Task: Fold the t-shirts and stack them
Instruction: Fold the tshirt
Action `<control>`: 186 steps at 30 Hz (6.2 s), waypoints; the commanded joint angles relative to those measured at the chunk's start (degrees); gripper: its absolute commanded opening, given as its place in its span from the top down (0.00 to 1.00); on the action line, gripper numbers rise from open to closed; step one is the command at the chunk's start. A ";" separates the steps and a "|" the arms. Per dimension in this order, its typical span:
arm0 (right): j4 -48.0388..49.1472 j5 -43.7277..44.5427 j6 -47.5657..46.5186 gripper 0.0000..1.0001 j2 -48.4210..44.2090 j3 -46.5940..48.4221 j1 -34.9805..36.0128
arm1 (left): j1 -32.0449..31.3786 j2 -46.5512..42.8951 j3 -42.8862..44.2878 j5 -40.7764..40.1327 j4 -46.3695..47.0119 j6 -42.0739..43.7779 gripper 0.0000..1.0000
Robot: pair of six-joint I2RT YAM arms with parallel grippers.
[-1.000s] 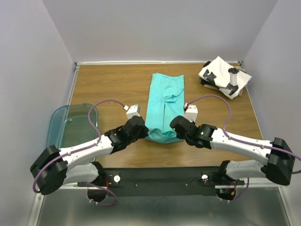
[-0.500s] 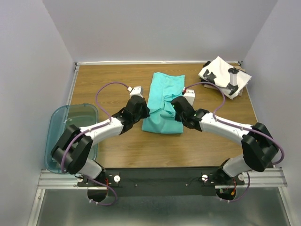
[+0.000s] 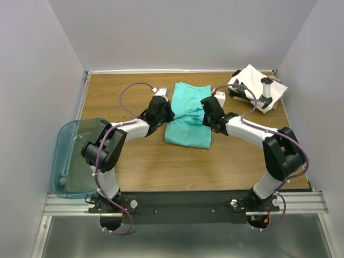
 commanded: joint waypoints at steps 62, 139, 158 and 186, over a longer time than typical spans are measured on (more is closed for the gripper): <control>3.93 -20.70 -1.75 0.29 -10.06 -14.12 -8.10 | 4.84 -12.80 -16.10 3.85 0.43 3.47 0.30; 7.97 -23.25 -1.40 0.99 -5.31 -18.44 -5.20 | -4.48 -12.61 -23.57 -0.37 -2.91 0.66 1.00; -13.29 -14.91 2.81 0.99 -32.64 -19.67 6.21 | -9.57 -49.69 -29.37 -1.51 -22.66 -5.75 1.00; -25.25 1.52 8.53 0.99 -41.17 -5.96 19.24 | -20.12 -65.72 -27.52 -6.78 -30.60 -14.99 1.00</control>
